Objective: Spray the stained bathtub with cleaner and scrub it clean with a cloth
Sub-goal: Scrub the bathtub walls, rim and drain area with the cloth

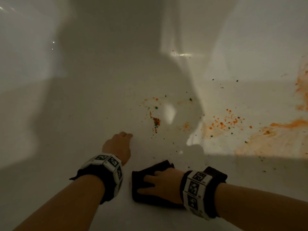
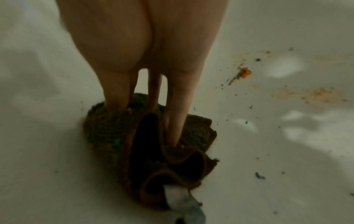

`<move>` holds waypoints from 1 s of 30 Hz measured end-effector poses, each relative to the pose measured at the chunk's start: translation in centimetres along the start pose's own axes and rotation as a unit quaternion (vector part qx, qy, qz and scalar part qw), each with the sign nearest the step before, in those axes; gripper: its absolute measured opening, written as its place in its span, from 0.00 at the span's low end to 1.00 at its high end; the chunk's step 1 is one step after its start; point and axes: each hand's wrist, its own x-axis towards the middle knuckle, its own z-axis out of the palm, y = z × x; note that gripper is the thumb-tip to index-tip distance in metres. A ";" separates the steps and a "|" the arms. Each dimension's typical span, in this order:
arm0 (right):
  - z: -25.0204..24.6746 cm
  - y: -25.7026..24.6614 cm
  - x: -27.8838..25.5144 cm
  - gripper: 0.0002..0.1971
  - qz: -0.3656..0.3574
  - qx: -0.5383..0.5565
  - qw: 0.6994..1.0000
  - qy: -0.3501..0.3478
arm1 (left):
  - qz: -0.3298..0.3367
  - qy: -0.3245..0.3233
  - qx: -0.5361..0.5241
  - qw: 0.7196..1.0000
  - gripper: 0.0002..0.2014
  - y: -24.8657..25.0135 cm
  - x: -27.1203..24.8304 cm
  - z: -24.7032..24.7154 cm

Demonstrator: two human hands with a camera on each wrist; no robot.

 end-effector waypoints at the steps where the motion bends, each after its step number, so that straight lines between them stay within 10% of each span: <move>1: 0.2 0.3 0.0 0.33 -0.021 -0.016 0.999 -0.035 | -0.013 0.006 -0.009 1.000 0.29 -0.6 0.3 -0.5; 8: 0.4 0.3 1.4 0.37 -0.005 -0.009 0.998 -0.055 | -0.031 -0.065 0.029 0.997 0.36 -3.0 2.1 -1.0; 14: -0.4 1.4 3.5 0.27 0.091 0.007 0.993 0.075 | -0.046 -0.081 0.027 0.995 0.37 -2.7 2.6 -0.2; 22: -5.0 7.8 0.9 0.36 0.363 0.161 0.888 0.231 | -0.066 -0.004 0.042 0.997 0.34 -3.7 3.2 -2.2; 26: -4.7 1.8 2.4 0.29 0.225 0.148 0.923 0.274 | -0.090 -0.036 -0.022 0.995 0.36 -5.0 3.9 -2.4; 30: -3.3 -5.4 5.9 0.23 0.020 0.181 0.976 0.118 | -0.067 -0.064 -0.006 0.996 0.38 -6.1 3.6 -2.8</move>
